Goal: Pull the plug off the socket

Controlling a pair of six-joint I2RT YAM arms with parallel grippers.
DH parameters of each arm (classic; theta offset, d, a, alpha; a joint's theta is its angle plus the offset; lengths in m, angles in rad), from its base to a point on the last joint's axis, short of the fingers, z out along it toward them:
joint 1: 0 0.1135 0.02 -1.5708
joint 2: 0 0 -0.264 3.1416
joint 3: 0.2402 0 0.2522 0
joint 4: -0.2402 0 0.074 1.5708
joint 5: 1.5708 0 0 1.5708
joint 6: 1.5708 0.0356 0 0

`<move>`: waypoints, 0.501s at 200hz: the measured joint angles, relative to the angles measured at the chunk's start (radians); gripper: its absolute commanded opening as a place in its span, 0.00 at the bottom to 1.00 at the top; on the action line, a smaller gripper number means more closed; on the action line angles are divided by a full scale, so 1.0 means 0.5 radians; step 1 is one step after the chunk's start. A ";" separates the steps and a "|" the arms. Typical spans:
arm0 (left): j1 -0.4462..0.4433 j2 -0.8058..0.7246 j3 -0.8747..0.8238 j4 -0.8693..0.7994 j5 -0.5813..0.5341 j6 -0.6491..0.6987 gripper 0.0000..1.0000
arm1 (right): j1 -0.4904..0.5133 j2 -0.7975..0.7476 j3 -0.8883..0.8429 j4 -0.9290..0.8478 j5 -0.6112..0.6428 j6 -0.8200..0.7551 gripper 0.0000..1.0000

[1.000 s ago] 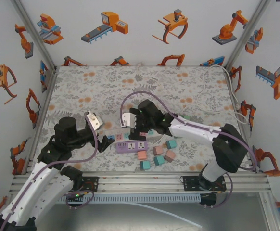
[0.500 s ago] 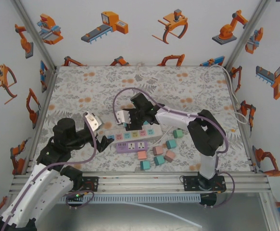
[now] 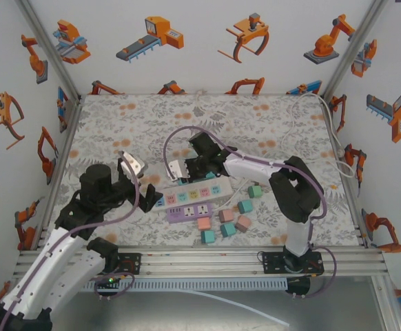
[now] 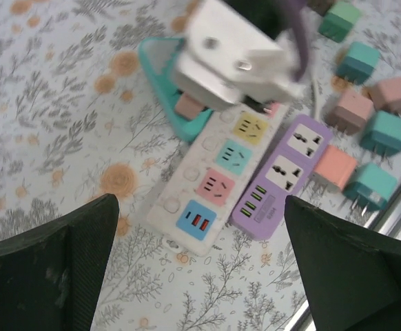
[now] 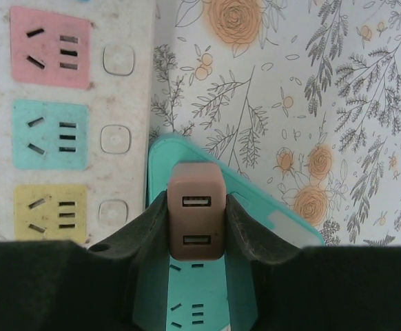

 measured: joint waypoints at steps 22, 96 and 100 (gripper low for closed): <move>0.008 0.219 0.123 0.053 -0.167 -0.384 0.97 | -0.001 -0.064 -0.063 -0.037 -0.014 -0.061 0.21; 0.069 1.154 0.140 0.829 -0.008 -1.258 0.80 | -0.011 -0.110 -0.148 -0.037 -0.176 -0.273 0.21; 0.075 1.215 0.154 0.863 0.011 -1.286 0.78 | -0.011 -0.110 -0.148 -0.037 -0.180 -0.281 0.21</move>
